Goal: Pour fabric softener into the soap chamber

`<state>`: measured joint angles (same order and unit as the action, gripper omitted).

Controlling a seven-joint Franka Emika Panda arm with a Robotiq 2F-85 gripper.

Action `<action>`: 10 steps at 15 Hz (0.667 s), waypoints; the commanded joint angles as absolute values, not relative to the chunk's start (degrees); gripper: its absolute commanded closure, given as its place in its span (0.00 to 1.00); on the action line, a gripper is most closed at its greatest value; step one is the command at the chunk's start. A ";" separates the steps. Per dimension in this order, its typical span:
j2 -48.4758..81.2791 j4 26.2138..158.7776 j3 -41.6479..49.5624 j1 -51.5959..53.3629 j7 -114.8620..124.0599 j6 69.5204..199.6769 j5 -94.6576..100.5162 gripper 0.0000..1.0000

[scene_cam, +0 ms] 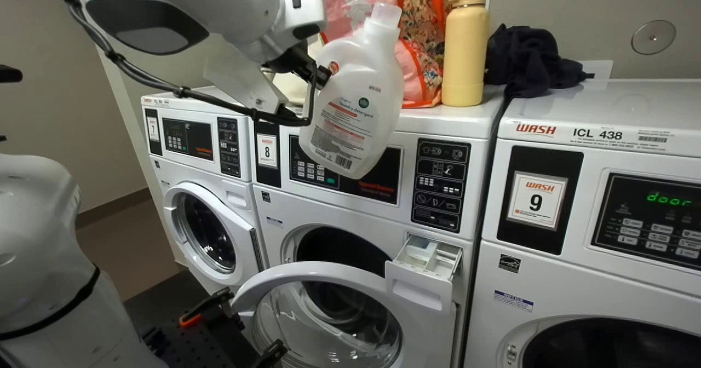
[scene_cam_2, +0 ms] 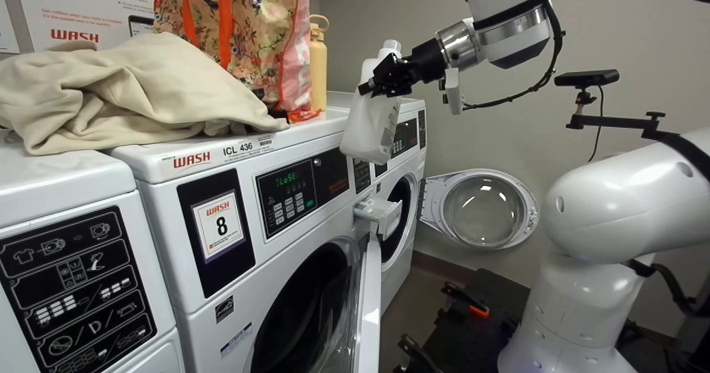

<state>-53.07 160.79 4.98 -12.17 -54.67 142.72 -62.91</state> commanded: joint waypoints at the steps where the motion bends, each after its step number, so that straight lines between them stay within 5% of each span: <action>1: -53.92 160.82 5.12 -12.70 -54.90 143.64 -69.04 0.94; 10: -47.09 161.34 12.95 -10.27 -57.06 141.80 -80.44 0.94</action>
<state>-47.75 161.37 10.43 -11.03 -55.02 142.70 -75.79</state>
